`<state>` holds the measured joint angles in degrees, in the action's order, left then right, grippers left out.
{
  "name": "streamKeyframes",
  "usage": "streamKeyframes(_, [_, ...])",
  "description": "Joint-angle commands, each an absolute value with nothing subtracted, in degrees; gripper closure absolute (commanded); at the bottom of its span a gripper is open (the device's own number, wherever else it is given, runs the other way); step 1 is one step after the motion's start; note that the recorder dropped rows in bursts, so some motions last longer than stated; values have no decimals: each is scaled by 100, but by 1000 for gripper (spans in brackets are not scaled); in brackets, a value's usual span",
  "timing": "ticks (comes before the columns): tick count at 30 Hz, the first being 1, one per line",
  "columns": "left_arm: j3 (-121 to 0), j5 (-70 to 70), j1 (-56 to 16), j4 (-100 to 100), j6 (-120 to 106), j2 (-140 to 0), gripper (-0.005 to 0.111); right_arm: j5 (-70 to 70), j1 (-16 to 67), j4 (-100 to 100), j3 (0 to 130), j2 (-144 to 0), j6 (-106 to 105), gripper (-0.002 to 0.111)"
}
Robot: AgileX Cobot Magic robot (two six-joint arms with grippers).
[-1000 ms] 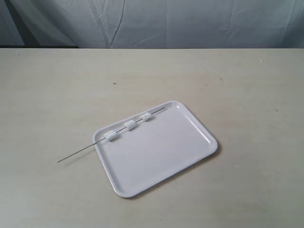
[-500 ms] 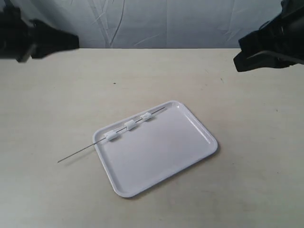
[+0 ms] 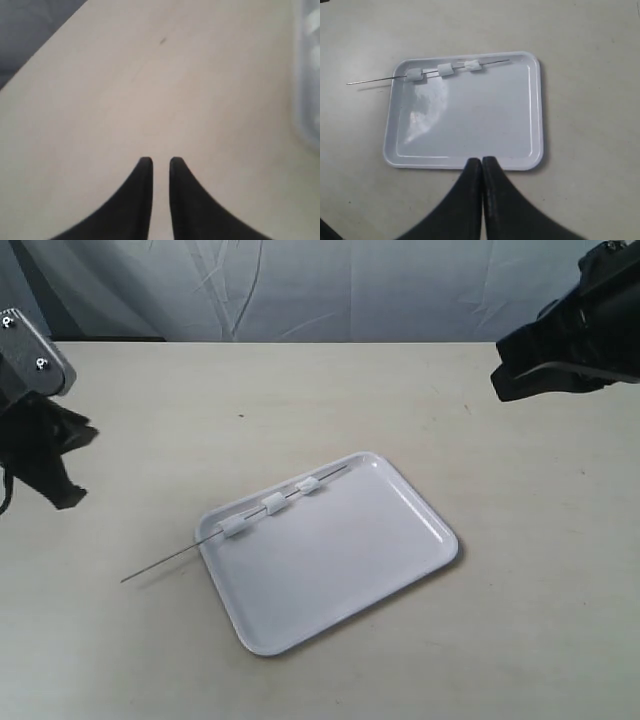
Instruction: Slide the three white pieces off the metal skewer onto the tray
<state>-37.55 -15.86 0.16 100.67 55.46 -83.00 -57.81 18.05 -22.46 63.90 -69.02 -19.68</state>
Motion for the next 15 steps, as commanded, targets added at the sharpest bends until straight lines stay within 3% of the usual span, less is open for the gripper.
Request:
streamKeyframes(1, [-3686,1093,41,9829,5054,-8306,85,-5795,1817,-2205,6416,-6910,-1991,107])
streamKeyframes(4, [-3686,2253,41,7989,4486,-8306,79,-5701,1817,-2319,6416,-6910,-1991,107])
streamKeyframes(11, [-3823,3730,41,1382,-1101,-8306,77,-5585,1842,-2559,6416,-6910,-1991,107])
streamKeyframes(15, [-4191,4238,-362,-1513,-3246,-8306,77,-5629,1842,-2811,6416,-6910,-2114,107])
